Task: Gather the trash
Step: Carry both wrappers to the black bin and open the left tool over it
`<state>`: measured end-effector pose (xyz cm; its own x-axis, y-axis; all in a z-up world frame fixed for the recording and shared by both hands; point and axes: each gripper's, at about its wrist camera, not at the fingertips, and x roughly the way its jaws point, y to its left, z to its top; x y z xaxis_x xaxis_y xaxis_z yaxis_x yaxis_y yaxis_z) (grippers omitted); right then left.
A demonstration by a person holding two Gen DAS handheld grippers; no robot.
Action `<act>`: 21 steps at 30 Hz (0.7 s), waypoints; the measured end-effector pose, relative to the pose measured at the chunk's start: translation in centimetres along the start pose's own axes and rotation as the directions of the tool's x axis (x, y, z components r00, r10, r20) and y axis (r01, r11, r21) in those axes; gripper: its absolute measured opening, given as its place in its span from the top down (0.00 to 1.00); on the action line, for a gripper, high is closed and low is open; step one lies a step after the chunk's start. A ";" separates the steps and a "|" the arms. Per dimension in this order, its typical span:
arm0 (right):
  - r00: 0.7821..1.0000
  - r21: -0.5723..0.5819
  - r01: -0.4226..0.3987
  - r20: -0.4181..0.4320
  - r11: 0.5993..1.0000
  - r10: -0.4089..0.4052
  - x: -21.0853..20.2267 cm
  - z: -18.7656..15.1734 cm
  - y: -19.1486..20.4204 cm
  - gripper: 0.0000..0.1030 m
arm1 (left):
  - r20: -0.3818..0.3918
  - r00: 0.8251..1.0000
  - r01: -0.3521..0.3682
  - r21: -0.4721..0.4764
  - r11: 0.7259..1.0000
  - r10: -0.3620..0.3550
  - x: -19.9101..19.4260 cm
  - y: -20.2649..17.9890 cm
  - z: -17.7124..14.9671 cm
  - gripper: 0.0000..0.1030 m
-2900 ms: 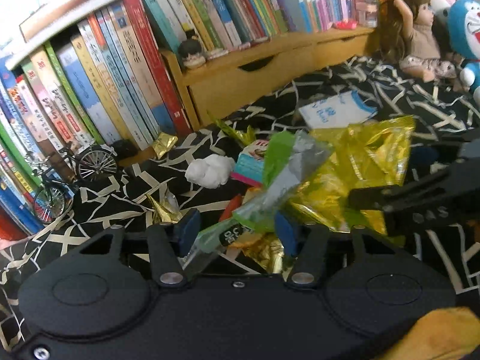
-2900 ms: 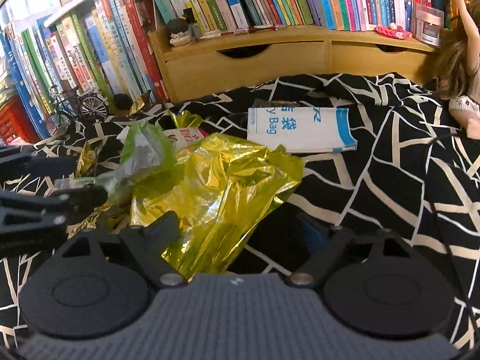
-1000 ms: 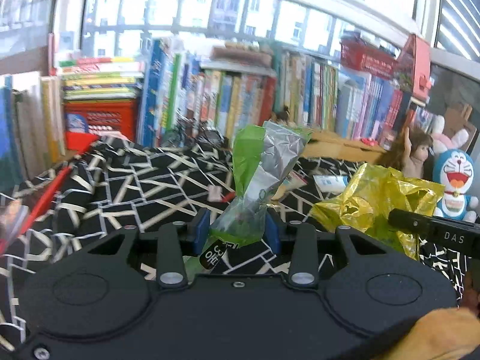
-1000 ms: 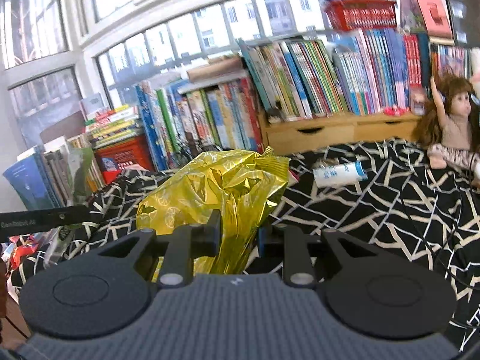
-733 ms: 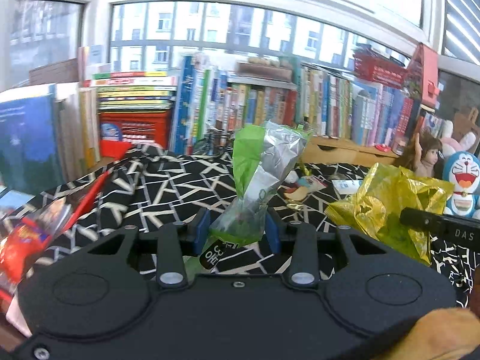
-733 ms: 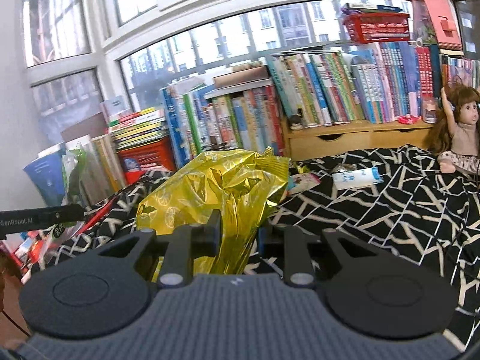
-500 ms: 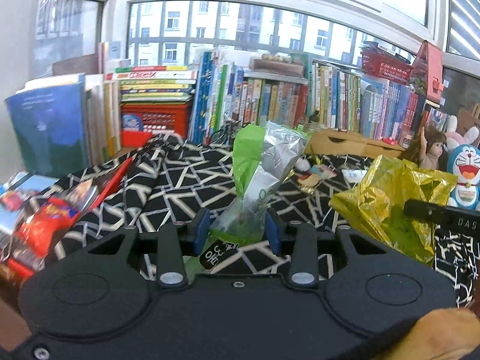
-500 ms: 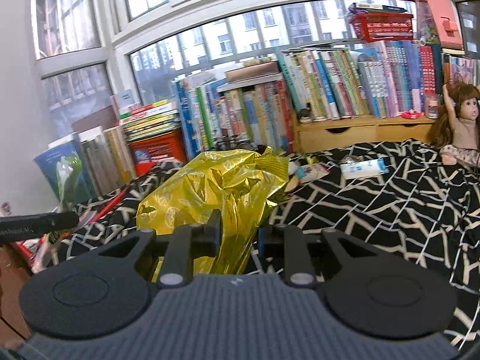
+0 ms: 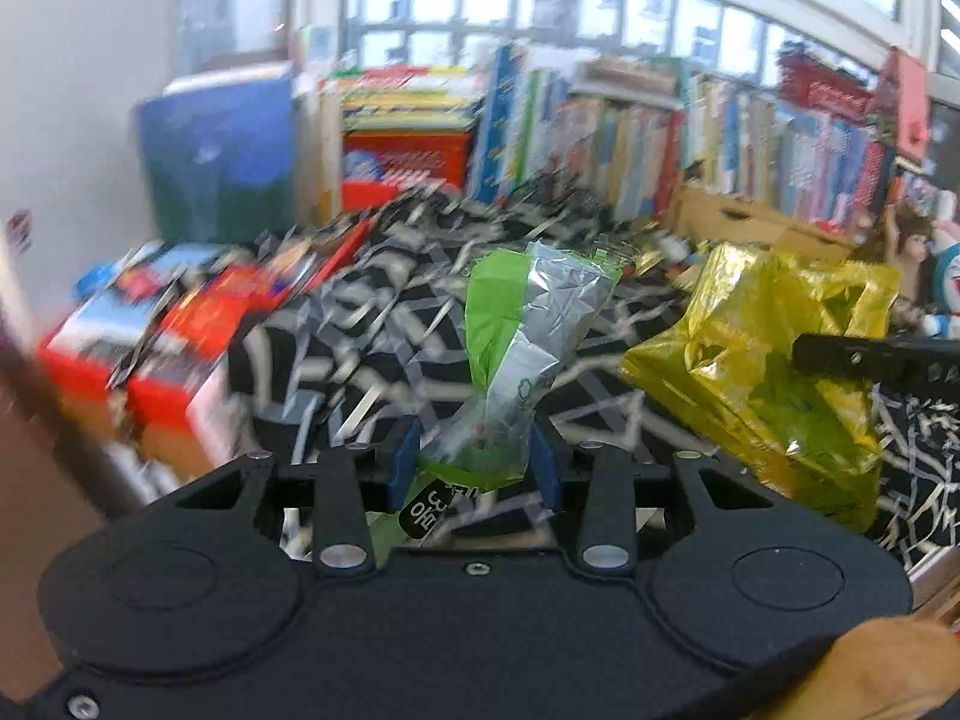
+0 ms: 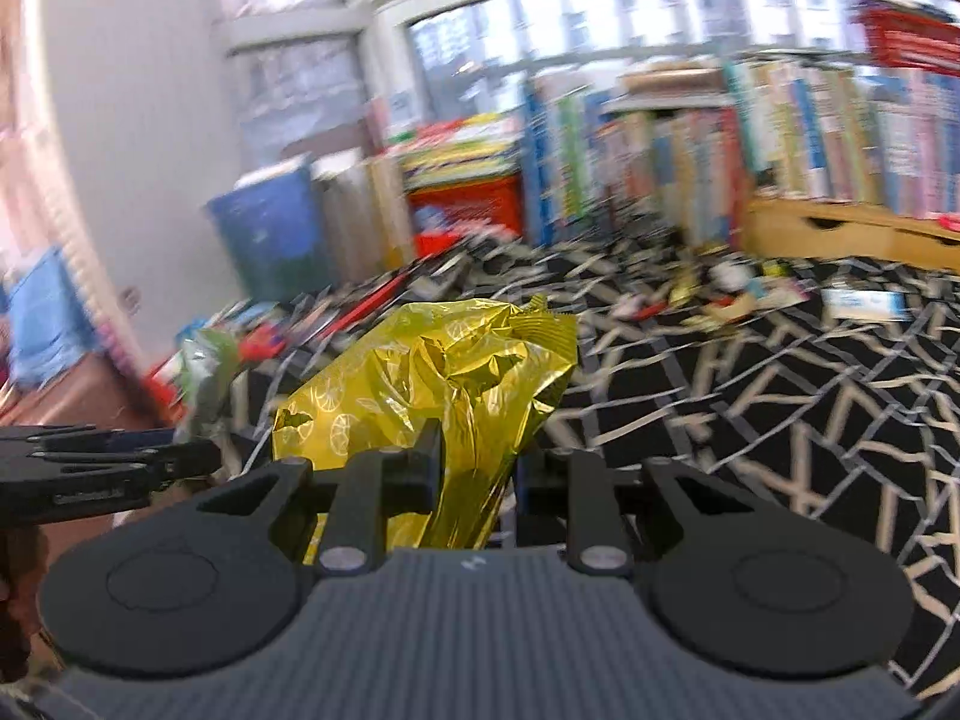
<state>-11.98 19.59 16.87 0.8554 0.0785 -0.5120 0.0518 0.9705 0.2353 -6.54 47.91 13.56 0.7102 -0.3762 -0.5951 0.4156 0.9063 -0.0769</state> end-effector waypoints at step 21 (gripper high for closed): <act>0.971 -0.190 -0.200 -0.172 0.961 0.168 3.5 -2.6 6.3 0.74 | -0.321 0.932 -0.209 -0.098 0.973 0.168 5.5 6.5 -12.6 0.62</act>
<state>-10.02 26.57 14.44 0.7504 0.2781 -0.5997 -0.2191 0.9605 0.1714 -7.11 54.13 -0.27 0.5496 -0.1366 -0.8242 0.2005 0.9793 -0.0285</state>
